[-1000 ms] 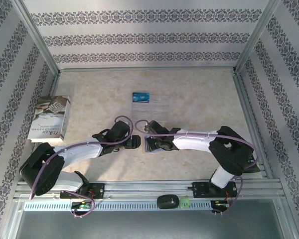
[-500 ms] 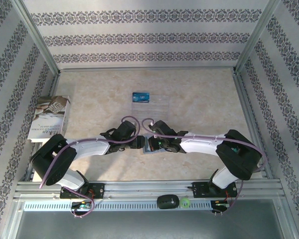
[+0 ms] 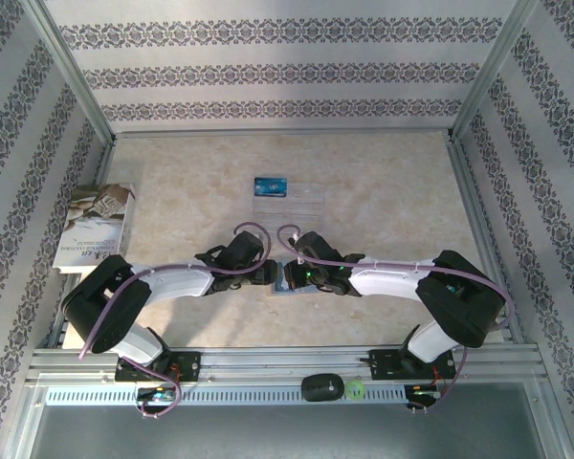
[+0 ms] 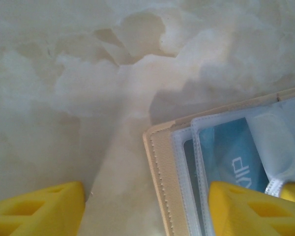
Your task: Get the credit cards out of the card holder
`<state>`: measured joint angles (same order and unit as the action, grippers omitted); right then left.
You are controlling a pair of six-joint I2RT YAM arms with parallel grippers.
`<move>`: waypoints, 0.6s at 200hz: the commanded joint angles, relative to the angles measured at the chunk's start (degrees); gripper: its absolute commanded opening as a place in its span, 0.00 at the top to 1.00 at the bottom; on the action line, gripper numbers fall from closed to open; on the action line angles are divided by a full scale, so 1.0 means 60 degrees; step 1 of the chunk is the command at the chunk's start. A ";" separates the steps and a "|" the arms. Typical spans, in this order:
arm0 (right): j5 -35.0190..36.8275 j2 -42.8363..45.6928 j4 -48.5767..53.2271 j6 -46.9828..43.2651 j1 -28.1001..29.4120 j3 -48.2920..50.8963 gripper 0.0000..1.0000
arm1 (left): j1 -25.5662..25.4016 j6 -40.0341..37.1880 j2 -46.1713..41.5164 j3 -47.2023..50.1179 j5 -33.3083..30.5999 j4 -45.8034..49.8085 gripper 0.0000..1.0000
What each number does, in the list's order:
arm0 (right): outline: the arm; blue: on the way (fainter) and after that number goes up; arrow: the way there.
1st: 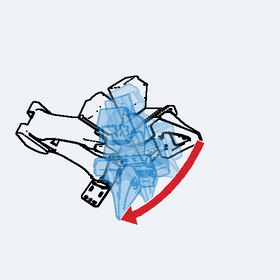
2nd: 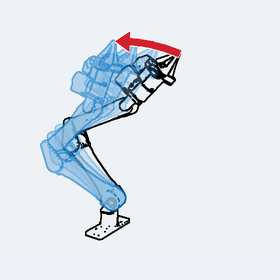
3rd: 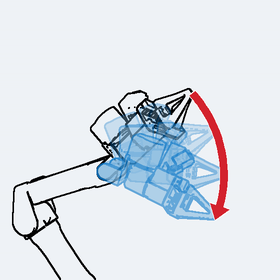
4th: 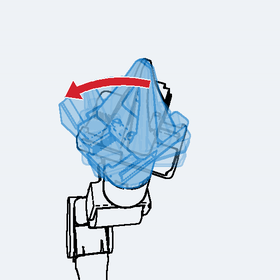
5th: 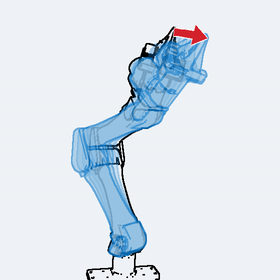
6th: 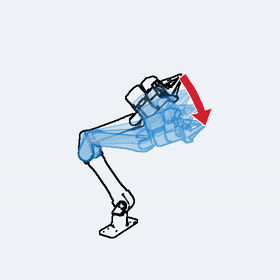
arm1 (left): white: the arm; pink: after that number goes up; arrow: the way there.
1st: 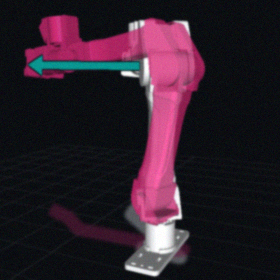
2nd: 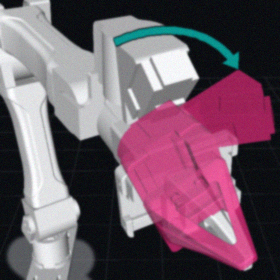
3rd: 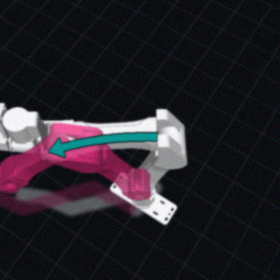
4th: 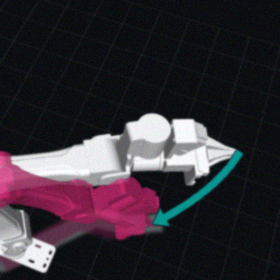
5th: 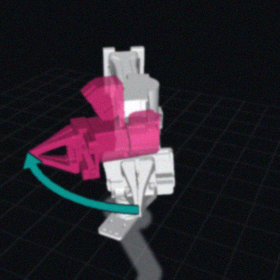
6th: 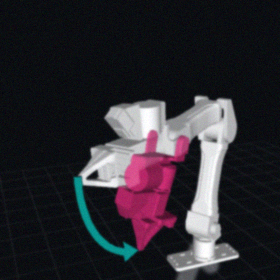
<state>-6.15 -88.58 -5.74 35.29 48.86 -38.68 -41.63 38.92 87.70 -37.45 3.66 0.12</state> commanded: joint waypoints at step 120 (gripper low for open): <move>0.1112 0.1205 -0.0141 0.1133 -0.0305 0.1139 1.00 | -0.0364 -0.0758 0.1744 -0.0569 0.1203 0.0954 0.44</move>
<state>-4.21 -84.14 -7.33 38.89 47.92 -34.39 -41.65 35.92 91.81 -42.57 2.57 7.97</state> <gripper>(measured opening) 0.049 0.562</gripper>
